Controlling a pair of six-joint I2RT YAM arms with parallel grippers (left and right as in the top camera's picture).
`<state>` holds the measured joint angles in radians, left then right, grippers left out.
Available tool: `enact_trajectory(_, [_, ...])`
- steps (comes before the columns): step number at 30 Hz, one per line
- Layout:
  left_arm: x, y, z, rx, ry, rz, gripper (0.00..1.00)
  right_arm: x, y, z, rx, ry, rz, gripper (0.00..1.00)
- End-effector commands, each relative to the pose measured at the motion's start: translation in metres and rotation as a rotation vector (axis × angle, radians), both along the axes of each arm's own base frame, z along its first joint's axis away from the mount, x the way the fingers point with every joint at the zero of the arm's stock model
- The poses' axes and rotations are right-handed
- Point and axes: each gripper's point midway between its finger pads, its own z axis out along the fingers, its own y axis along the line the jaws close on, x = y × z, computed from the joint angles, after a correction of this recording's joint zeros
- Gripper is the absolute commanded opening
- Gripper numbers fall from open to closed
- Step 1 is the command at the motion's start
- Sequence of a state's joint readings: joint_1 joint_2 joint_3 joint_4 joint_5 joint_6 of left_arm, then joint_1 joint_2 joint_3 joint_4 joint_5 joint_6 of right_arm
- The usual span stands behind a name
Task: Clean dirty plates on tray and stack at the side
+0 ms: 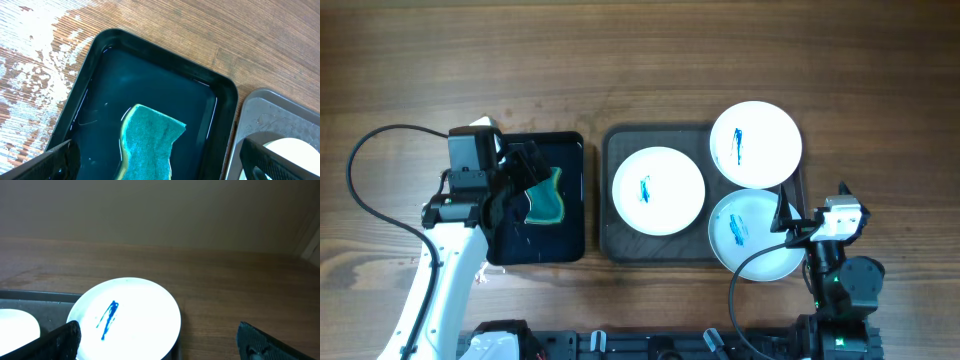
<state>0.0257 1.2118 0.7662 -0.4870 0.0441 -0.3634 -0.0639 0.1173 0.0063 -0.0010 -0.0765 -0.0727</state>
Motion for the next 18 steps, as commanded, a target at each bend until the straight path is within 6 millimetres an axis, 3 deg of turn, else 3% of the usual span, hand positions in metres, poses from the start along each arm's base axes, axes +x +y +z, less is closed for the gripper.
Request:
enact_trajectory(1, [0.006,-0.001,0.007,0.001,-0.02,-0.016,1.0,0.0,-0.002,0.002,-0.008,-0.009,-0.014,1.0])
enact_trajectory(11, [0.007,0.0,0.008,0.001,-0.027,-0.015,1.0,0.0,-0.002,0.002,-0.008,-0.009,-0.013,1.0])
enact_trajectory(18, [0.011,0.0,0.011,0.001,-0.047,-0.016,1.0,-0.001,0.015,0.008,0.018,0.044,0.083,1.0])
